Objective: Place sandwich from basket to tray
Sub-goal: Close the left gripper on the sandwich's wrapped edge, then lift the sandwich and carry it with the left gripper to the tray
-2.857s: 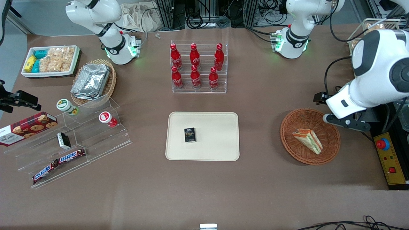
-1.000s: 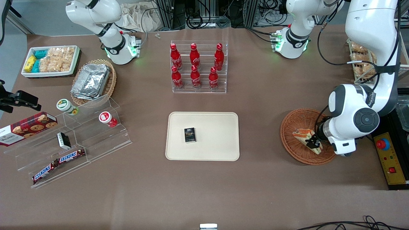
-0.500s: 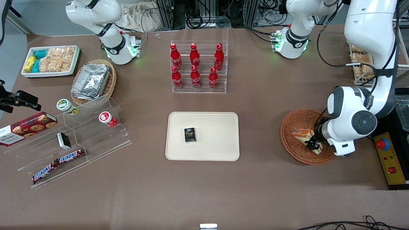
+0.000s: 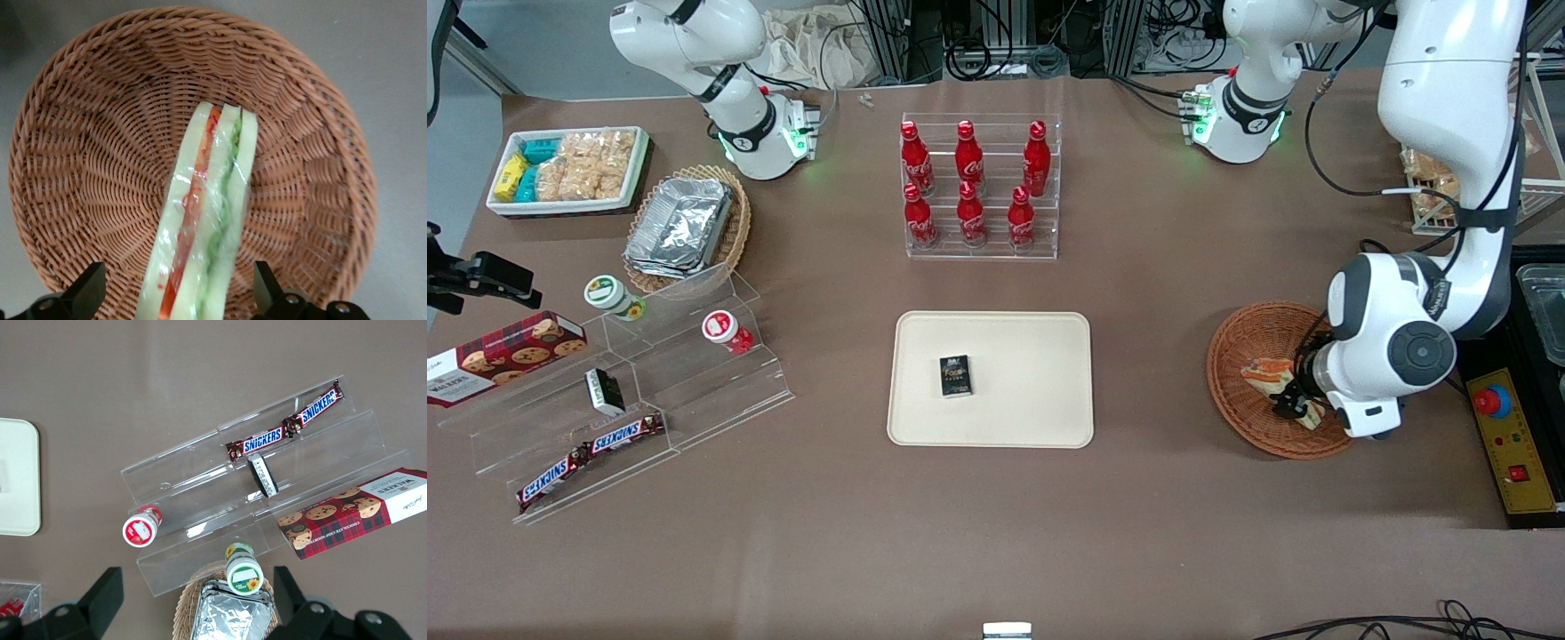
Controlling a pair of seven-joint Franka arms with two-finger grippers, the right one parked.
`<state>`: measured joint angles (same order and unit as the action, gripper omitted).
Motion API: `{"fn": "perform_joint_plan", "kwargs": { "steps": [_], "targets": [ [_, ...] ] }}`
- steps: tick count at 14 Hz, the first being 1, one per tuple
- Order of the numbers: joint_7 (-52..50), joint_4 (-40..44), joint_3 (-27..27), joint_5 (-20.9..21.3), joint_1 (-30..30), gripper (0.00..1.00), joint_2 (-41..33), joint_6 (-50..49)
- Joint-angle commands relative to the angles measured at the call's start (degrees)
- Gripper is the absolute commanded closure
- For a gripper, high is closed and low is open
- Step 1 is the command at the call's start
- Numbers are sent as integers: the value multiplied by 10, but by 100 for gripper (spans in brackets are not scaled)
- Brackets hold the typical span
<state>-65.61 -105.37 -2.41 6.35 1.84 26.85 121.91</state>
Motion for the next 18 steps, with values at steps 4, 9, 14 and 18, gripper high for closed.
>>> {"fn": "perform_joint_plan", "kwargs": {
  "steps": [4, 9, 14, 18],
  "targets": [
    [-29, 13, 1, 17, 2, 0, 25, 7],
    [-43, 18, 1, 18, 2, 81, 24, 6],
    [-27, 60, -3, 17, 6, 100, -1, -24],
    [135, 168, -52, 8, 6, 100, -16, -199]
  ]
}}
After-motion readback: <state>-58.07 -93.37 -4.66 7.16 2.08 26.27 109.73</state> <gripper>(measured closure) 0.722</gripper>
